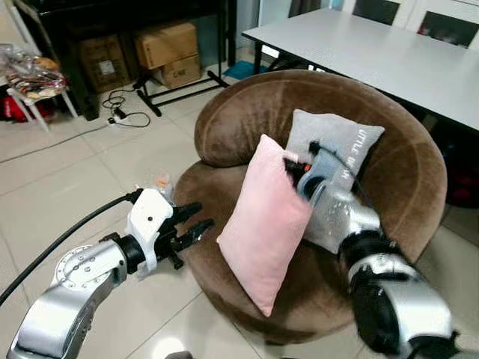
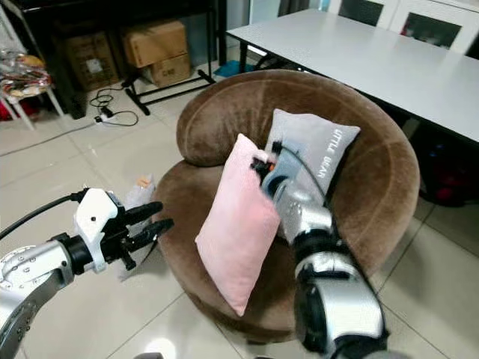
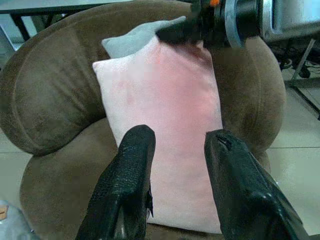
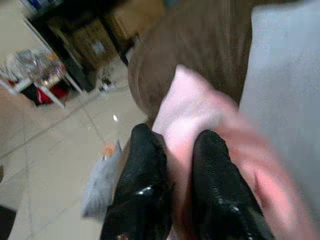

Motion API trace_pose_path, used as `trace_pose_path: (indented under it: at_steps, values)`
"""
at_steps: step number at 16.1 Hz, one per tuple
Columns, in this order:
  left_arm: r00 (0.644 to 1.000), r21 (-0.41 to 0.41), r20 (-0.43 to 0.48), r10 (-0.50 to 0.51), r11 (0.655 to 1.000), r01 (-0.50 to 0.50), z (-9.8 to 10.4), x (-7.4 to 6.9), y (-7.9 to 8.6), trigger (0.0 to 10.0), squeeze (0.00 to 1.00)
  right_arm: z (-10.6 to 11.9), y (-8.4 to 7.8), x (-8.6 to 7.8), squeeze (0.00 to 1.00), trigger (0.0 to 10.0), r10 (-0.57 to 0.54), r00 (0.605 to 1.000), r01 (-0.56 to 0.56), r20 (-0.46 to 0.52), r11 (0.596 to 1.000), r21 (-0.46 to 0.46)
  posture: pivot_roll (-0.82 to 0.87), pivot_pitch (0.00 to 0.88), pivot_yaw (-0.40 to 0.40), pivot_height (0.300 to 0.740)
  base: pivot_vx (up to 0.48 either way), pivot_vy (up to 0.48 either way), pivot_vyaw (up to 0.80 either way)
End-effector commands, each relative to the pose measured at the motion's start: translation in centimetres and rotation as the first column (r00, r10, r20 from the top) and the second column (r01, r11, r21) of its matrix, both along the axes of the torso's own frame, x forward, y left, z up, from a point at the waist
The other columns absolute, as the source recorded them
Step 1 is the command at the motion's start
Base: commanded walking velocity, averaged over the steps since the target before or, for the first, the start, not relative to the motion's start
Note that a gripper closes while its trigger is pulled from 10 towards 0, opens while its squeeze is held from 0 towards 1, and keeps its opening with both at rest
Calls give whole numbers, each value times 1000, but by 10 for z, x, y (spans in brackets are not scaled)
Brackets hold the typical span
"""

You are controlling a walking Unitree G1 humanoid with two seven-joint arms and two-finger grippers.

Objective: Move the pillow to the sofa from floor

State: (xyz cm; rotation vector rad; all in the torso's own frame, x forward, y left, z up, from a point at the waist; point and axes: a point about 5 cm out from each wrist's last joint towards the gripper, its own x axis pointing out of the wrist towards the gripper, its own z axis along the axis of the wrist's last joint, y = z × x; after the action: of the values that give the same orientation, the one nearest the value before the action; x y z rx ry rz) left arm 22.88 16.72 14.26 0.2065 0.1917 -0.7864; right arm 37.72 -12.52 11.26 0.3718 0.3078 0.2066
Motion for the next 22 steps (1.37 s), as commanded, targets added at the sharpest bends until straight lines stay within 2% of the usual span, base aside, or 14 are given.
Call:
trace_pose_path:
  at_steps: [1, 2, 3, 4, 6, 8, 10, 11, 12, 14, 17, 22]
  values:
    - [1000, 8, 11, 16, 1000, -16, 1, 1, 2, 10000, 0, 18, -5, 8, 1000, 10000, -7, 995, 5, 101, 1000, 13, 59, 0, -12, 740, 0, 0, 0]
    - [999, 8, 23, 31, 999, -31, 1, 2, 2, 10000, 0, 24, -12, 11, 961, 10000, -22, 988, 27, 151, 999, -34, 59, 0, -12, 740, 0, 0, 0]
    - [994, 8, 57, 88, 996, -89, 1, 5, 4, 10000, 0, 33, -22, 14, 0, 10000, -55, 977, 69, 208, 996, -61, 55, 0, -6, 740, 0, 0, 0]
    - [984, -6, 79, 161, 987, -161, 0, 8, 5, 10000, 0, 38, -31, 14, 0, 10000, -71, 964, 110, 255, 984, -142, 45, 0, -1, 740, 0, 0, 0]
    - [954, -18, 101, 283, 959, -283, -3, 11, 8, 10000, 0, 40, -37, 10, 0, 10000, 13, 959, 37, 283, 985, -171, 45, 0, -7, 740, 0, 0, 0]
    - [918, -27, 112, 379, 925, -379, -4, 8, 16, 10000, 0, 40, -40, -2, 0, 10000, 34, 948, 36, 317, 976, -213, 34, 0, -13, 740, 0, 0, 0]
    - [879, 12, 112, 464, 884, -468, -10, -1, 26, 10000, 0, 38, -38, -29, 0, 10000, 29, 946, 46, 322, 974, -223, 27, 0, -18, 740, 0, 0, 0]
    - [864, 19, 113, 491, 868, -496, -12, -8, 30, 10000, 0, 34, -36, -52, 0, 10000, 16, 954, 50, 301, 976, -211, 25, 0, -27, 740, 0, 0, 0]
    - [856, 18, 112, 505, 860, -510, -13, -11, 32, 10000, 0, 31, -34, -63, 0, 10000, 9, 959, 52, 285, 977, -207, 25, 0, -27, 740, 0, 0, 0]
    - [837, 17, 116, 535, 841, -540, -13, -18, 36, 10000, 0, 20, -26, -97, 0, 10000, -19, 978, 60, 208, 980, -190, 27, 0, -42, 740, 0, 148, 0]
    - [824, 20, 137, 551, 830, -558, -10, -17, 38, 10000, 0, 16, -14, -110, 0, 10000, -24, 987, 51, 156, 985, -167, 32, 0, -45, 740, 0, 296, 0]
    - [826, 24, 146, 544, 833, -553, -9, -14, 37, 10000, 0, 25, -9, -109, 0, 10000, -37, 990, 58, 136, 986, -155, 32, 0, -39, 740, 0, 299, 0]
